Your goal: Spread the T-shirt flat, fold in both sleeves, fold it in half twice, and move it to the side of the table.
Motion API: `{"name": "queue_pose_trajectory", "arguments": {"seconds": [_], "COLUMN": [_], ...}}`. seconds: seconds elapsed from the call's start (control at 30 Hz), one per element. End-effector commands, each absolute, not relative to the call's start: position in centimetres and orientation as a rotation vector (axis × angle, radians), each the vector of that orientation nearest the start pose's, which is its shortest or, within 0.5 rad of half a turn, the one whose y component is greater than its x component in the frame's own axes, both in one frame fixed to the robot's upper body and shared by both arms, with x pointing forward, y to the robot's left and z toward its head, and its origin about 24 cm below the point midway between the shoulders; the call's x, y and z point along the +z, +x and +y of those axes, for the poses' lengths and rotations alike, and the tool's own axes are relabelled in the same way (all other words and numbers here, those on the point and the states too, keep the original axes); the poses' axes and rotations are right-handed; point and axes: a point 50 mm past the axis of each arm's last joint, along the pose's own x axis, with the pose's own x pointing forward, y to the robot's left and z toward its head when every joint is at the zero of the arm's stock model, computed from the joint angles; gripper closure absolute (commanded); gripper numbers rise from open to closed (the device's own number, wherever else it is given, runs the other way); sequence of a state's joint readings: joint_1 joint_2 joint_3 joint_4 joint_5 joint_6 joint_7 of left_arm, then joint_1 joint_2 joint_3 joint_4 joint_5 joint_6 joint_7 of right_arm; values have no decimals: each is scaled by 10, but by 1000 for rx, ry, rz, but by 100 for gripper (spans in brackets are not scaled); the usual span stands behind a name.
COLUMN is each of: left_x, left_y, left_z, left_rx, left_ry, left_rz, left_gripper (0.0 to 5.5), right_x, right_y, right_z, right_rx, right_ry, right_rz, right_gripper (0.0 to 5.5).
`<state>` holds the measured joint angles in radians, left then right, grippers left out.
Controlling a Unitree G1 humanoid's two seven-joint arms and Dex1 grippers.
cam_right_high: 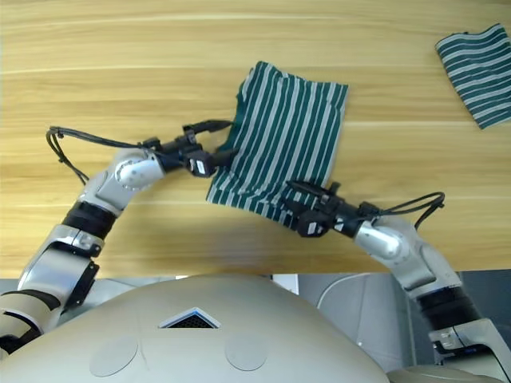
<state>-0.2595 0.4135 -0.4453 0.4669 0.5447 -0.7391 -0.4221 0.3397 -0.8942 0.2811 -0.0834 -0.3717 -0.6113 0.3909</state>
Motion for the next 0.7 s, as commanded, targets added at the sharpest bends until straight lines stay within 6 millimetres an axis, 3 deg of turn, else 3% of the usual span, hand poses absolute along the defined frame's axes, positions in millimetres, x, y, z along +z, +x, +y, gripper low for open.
{"name": "queue_pose_trajectory", "arguments": {"seconds": [0.03,0.2,0.43,0.57,0.63,0.7], "left_x": [-14,-27,-30,-32,-32,-25], "left_y": [223,210,208,209,207,209], "left_z": [112,124,127,122,118,114], "left_rx": [-1282,-1328,-1299,-1283,-1287,-1263], "left_ry": [1006,1004,983,963,942,916], "left_rz": [-186,-108,-80,-79,-96,-154], "left_gripper": [244,244,244,244,244,244], "right_x": [17,24,31,46,57,82], "right_y": [138,142,127,128,131,146], "right_z": [-214,-233,-262,-258,-244,-224], "right_rx": [1195,1134,1139,1182,1192,1132], "right_ry": [-1094,-1138,-1205,-1226,-1175,-1053], "right_rz": [87,127,242,176,78,-118], "right_gripper": [333,333,333,333,333,333]}}
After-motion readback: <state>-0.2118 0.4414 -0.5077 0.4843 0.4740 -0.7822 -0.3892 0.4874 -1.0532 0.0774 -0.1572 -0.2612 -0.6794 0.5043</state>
